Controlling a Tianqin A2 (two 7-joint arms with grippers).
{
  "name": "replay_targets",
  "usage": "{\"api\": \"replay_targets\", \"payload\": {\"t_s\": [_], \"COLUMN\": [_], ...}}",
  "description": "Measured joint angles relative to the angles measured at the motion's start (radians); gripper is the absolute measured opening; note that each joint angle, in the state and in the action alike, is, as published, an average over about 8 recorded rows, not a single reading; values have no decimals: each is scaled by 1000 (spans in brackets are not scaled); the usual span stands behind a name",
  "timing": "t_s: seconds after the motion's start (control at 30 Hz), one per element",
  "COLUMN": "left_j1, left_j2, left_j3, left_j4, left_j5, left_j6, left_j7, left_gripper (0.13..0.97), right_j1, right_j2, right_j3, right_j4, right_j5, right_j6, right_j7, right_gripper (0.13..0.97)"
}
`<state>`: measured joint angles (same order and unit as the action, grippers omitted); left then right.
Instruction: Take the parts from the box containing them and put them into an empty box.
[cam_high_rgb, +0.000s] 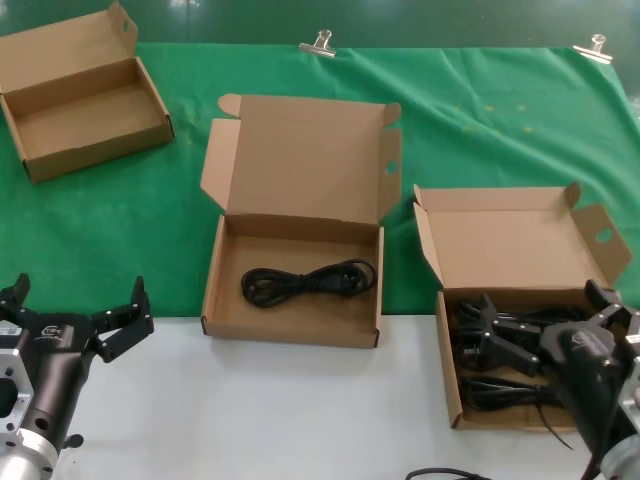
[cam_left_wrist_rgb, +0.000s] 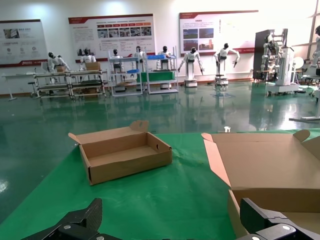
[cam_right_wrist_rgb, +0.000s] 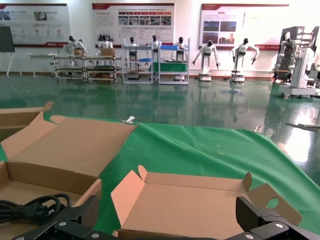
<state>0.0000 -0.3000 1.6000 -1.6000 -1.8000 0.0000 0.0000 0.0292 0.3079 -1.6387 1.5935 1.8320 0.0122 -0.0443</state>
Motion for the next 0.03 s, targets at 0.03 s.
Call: {"api": "replay_targets", "payload": {"t_s": [0.03], "left_j1": [0], "left_j2": [0], "left_j3": [0], "left_j4": [0], "left_j5": [0], "left_j6": [0], "left_j7": [0], "left_gripper": [966], "right_j1": [0], "right_j2": [0], "right_j3": [0], "right_j4": [0], "right_j5": [0], "right_j6": [0], "right_j7": [0], "right_gripper": [966]}}
